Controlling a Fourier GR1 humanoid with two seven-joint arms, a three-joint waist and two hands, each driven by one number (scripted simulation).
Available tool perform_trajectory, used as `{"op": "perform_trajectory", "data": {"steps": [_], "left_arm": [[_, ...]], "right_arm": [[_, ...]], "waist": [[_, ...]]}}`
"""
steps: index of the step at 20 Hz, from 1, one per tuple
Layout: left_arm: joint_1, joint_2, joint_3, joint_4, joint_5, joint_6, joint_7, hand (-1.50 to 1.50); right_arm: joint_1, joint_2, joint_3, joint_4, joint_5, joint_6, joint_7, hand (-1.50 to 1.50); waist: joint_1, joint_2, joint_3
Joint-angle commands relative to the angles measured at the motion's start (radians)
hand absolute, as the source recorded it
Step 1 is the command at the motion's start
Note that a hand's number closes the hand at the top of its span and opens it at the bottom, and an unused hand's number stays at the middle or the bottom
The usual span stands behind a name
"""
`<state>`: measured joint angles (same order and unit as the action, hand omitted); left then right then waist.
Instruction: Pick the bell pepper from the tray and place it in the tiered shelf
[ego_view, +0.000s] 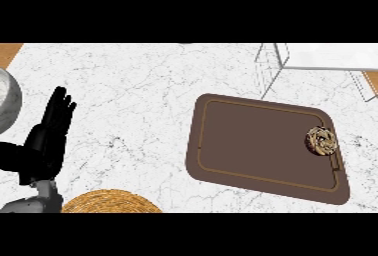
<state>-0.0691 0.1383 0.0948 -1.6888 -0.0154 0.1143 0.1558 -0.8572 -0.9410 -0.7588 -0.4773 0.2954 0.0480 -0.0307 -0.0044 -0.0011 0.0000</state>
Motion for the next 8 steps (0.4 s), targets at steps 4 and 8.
{"op": "perform_trajectory", "data": {"steps": [4,8], "left_arm": [[0.014,-0.037,-0.032,-0.031,-0.031,0.03,0.013,0.0],[0.003,-0.022,-0.039,-0.037,-0.048,0.021,0.034,0.0]], "right_arm": [[0.136,-0.117,-0.048,-0.02,-0.107,0.179,-0.032,-1.5],[0.186,-0.15,-0.065,-0.017,-0.158,0.228,-0.049,-1.5]], "waist": [[0.004,0.0,0.0],[0.005,0.001,0.001]]}}
